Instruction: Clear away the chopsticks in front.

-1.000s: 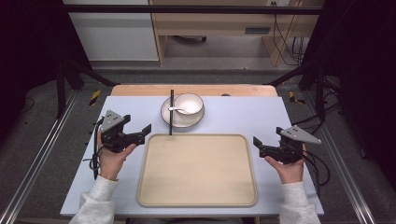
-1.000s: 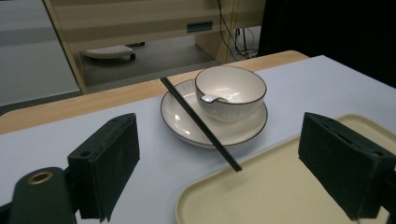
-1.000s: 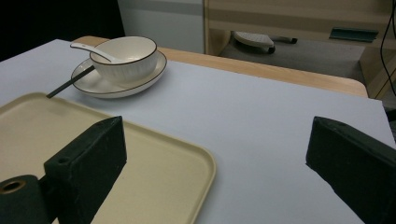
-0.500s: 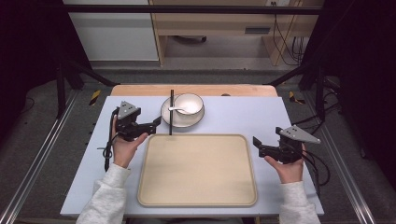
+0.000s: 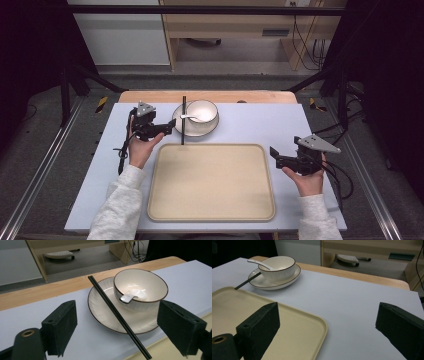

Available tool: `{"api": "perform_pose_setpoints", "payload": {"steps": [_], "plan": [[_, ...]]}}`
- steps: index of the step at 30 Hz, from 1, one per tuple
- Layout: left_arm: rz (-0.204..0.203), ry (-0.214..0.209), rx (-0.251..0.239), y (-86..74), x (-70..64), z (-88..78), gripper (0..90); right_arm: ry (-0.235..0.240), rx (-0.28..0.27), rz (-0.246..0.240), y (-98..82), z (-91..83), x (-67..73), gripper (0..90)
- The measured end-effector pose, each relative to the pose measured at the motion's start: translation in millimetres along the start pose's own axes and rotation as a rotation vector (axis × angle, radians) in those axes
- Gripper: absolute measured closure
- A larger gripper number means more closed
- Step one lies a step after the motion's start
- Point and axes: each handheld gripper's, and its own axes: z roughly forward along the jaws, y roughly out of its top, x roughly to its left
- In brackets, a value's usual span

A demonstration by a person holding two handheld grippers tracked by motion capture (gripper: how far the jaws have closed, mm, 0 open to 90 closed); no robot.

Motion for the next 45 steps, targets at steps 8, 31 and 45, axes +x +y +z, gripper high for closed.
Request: {"api": "perform_pose_setpoints", "payload": {"steps": [8, 31, 45], "plan": [[0.013, 0.007, 0.071, -6.2, 3.3, 22.4, 19.2, 0.001, 0.001, -0.002, -0.3, 0.9, 0.4, 6.0], [0.065, 0.025, 0.172, -22.5, -7.7, 66.5, 37.8, 0.011, 0.008, -0.006, -1.0, 3.4, 1.9, 7.0], [0.039, 0.025, 0.183, -28.9, -8.2, 85.7, 59.2, 0.013, 0.009, -0.005, -0.9, 3.1, 1.8, 7.4]]}}
